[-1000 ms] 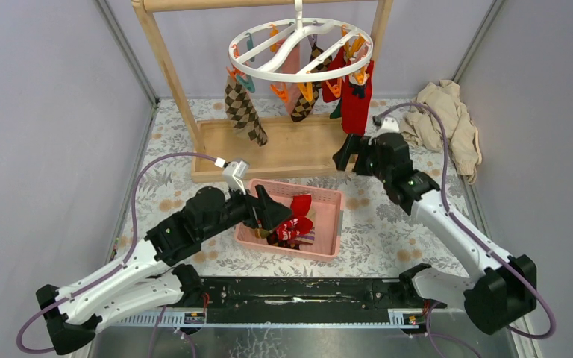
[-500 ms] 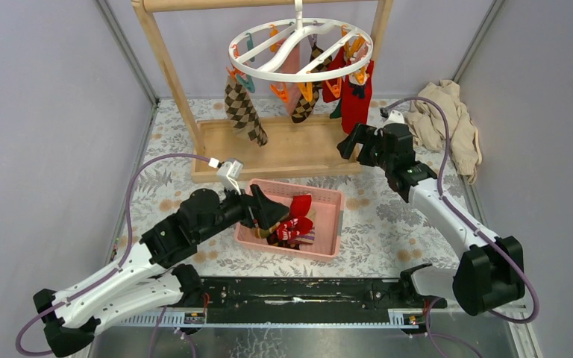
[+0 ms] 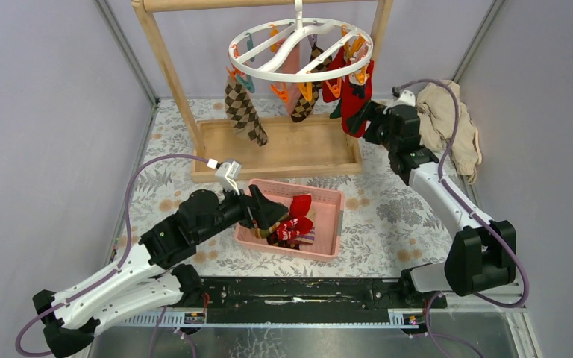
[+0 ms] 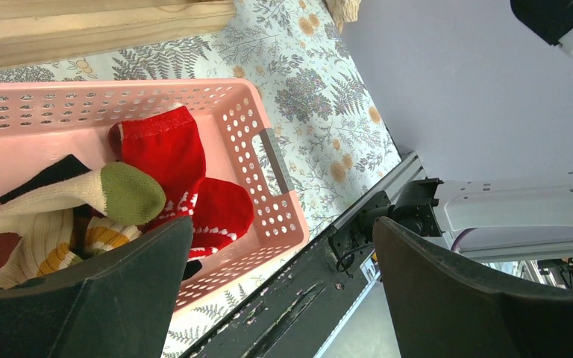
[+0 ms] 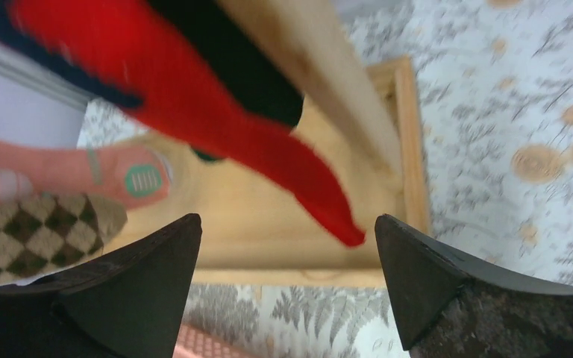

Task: Remove the socks clipped to the hanger
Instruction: Remove the sock from the hanger.

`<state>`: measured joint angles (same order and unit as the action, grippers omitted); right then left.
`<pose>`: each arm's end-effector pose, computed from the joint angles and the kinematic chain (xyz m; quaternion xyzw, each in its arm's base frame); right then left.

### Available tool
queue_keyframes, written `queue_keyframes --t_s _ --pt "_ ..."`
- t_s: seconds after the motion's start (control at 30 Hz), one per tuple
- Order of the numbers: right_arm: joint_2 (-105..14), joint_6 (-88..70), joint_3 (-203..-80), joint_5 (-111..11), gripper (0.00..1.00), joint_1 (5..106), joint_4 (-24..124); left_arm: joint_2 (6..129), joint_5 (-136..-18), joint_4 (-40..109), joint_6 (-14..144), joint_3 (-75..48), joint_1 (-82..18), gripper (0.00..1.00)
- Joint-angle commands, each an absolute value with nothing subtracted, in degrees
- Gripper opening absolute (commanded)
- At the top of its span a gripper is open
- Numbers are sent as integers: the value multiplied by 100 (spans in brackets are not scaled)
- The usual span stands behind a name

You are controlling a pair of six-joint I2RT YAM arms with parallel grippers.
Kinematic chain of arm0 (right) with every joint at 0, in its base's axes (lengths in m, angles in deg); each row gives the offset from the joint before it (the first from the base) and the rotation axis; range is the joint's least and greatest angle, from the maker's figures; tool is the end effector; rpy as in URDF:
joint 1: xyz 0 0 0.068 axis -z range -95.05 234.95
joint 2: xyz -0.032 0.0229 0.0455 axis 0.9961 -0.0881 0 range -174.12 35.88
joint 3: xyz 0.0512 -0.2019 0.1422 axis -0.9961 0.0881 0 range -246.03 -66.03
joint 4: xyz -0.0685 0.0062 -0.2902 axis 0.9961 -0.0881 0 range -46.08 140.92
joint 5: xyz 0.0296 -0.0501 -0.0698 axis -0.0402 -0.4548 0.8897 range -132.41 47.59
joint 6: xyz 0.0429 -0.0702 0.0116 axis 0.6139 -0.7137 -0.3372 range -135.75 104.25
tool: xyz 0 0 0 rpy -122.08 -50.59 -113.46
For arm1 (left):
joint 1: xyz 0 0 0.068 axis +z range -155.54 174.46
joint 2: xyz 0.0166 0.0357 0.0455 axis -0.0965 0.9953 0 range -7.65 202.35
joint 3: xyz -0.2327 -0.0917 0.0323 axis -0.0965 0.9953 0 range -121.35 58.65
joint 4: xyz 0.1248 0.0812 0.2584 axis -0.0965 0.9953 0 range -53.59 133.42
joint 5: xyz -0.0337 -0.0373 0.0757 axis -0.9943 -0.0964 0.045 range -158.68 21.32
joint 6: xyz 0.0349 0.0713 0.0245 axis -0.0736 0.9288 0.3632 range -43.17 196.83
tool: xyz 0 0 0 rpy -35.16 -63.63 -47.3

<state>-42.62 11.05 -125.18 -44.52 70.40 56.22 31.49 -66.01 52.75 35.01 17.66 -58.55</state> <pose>0.3879 0.1034 0.2783 0.0729 0.7849 0.2308 0.5705 0.1564 -0.2019 0.2992 0.0628 0.7880 -0.4383 0.4278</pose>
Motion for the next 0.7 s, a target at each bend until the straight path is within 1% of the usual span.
queue_keyframes --t_s 0.0,0.17,0.43,0.67 --pt "-4403 1160 -13069 -4458 93 7468 6287 3076 -6501 5185 3447 1814 -5889 99" --pt "-4655 1220 -13169 -5297 93 7814 7100 3140 -6516 5187 3447 1765 -5889 99" --pt "-5026 1385 -13448 -6338 91 7872 7819 3231 -6534 5184 3462 1717 -5889 99" --pt "-5105 1720 -13411 -6933 85 7871 8267 3184 -6553 5186 3424 1740 -5889 99"
